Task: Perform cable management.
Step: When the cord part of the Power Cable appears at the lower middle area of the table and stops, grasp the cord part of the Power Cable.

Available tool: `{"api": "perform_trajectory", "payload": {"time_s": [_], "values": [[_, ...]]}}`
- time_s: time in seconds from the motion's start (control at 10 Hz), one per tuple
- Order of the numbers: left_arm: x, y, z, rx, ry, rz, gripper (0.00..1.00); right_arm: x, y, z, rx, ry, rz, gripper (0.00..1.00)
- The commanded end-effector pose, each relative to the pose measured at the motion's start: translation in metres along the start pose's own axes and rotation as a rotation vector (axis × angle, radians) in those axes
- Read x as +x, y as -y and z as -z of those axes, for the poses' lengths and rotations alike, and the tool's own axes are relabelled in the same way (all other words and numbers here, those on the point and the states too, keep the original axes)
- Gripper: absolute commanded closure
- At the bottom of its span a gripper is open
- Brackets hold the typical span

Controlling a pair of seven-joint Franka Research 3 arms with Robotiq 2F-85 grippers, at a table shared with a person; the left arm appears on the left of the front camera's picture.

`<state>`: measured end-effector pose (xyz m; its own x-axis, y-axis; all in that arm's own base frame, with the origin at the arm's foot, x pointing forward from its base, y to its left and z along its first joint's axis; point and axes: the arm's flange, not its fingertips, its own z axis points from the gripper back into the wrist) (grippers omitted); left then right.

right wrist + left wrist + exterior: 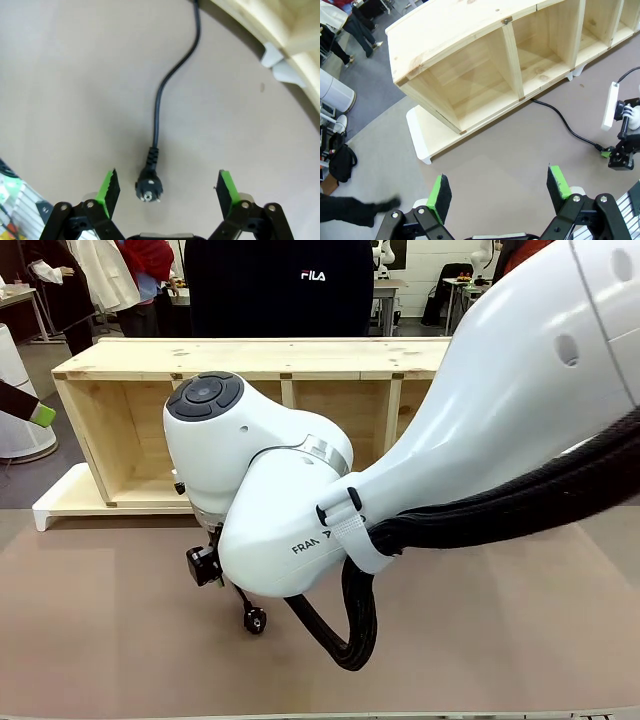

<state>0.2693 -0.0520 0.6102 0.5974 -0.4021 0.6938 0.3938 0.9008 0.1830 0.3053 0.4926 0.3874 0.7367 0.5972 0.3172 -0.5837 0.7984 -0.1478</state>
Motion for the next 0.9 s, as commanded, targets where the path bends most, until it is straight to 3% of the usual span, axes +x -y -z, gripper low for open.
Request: {"api": "perform_trajectory", "payload": {"time_s": [0.0, 0.4, 0.8], "values": [[0.001, -0.001, 0.001, 0.002, 0.006, -0.002, 0.00, 0.006, -0.005, 0.010, 0.067, -0.044, -0.028, 0.00], [0.001, -0.001, 0.001, 0.002, 0.006, -0.002, 0.00, 0.008, -0.010, 0.039, 0.160, -0.171, -0.009, 0.00], [0.001, -0.001, 0.001, 0.002, 0.006, -0.002, 0.00, 0.001, -0.002, 0.053, 0.178, -0.207, -0.017, 0.00]]}}
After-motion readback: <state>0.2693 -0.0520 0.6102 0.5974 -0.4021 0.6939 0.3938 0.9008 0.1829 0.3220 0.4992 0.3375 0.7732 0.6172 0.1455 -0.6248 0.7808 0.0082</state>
